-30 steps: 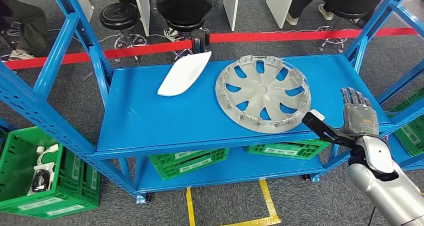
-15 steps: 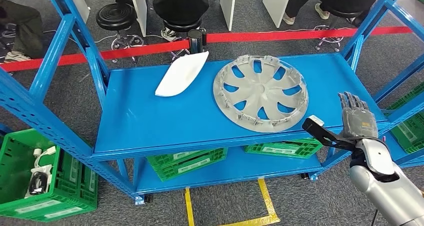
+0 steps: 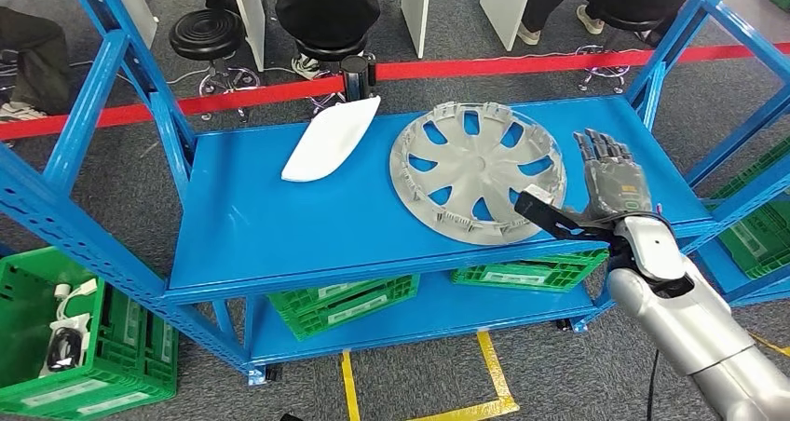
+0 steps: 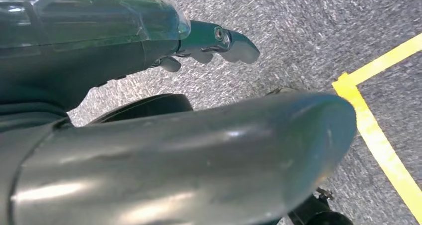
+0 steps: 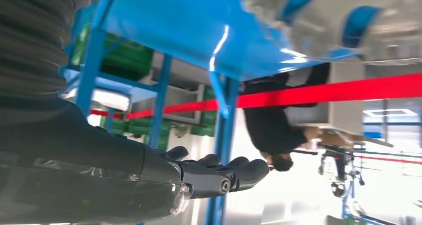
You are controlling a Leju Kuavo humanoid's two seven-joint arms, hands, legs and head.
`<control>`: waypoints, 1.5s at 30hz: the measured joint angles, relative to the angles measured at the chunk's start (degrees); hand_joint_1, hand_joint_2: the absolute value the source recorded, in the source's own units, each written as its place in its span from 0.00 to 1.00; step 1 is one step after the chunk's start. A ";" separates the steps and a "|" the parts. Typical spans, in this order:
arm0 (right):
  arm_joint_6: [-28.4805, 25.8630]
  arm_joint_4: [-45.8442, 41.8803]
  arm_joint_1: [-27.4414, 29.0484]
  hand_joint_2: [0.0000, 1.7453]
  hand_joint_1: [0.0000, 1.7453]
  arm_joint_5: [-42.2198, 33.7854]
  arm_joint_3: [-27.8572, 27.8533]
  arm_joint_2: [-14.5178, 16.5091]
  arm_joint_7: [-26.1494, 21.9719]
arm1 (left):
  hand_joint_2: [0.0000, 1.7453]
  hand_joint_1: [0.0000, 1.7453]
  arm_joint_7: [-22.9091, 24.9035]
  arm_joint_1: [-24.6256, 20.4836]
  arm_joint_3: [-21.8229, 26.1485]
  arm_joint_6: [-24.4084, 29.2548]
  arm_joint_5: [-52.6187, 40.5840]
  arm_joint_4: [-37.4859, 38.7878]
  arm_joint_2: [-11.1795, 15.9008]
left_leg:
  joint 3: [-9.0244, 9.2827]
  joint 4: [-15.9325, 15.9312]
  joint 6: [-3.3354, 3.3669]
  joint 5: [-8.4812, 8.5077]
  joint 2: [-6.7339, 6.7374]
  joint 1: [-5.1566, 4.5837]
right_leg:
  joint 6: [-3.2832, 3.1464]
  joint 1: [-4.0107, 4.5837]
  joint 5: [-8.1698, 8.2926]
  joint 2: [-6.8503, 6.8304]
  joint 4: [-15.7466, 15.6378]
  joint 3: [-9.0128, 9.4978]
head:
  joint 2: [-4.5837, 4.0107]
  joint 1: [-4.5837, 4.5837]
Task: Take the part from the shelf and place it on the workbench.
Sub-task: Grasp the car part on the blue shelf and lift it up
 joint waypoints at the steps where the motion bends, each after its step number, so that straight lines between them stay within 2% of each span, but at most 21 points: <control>1: 0.00 0.00 -0.01 1.00 0.00 0.00 0.00 0.00 0.00 | 0.00 0.00 0.00 0.00 0.00 0.00 0.00 0.00 0.00 | 0.00 0.00 0.00 0.00 0.00 0.00 | 0.00 0.00 0.00 0.00 0.00 0.00 | 0.00 0.00; 7: -0.29 0.21 -2.55 1.00 0.00 -2.53 4.13 2.24 -1.56 | 0.00 0.00 -0.07 -0.20 -0.48 0.47 0.07 0.00 0.11 | 0.07 0.01 -0.03 -0.02 -0.45 0.00 | -0.01 -0.01 -0.01 -0.06 0.00 -0.01 | 0.00 0.00; 18: -0.79 0.90 -2.56 1.00 0.00 -5.01 6.84 2.29 -3.27 | 0.00 0.00 -0.07 -0.17 -0.48 0.89 0.01 0.02 0.58 | -0.03 0.03 -0.04 -0.01 -1.33 -0.01 | 0.02 -0.02 -0.04 -0.62 -0.04 0.00 | 0.00 0.02; 30: -3.33 4.11 -2.24 1.00 0.00 -12.42 8.25 1.82 -9.79 | 0.00 0.00 -0.44 -0.65 -0.48 2.07 -0.70 0.00 1.02 | -0.06 0.06 -0.10 0.05 -2.18 0.00 | 0.07 -0.02 -0.13 -0.97 -0.05 0.04 | 0.00 0.02; 45: -5.50 9.04 0.66 1.00 0.00 -13.83 9.10 1.83 -13.94 | 0.00 0.00 -1.85 -1.17 -0.48 2.99 -0.93 0.01 2.94 | -0.09 0.06 -0.10 0.05 -2.27 0.00 | 0.12 -0.02 -0.19 -1.06 -0.05 0.07 | 0.00 0.02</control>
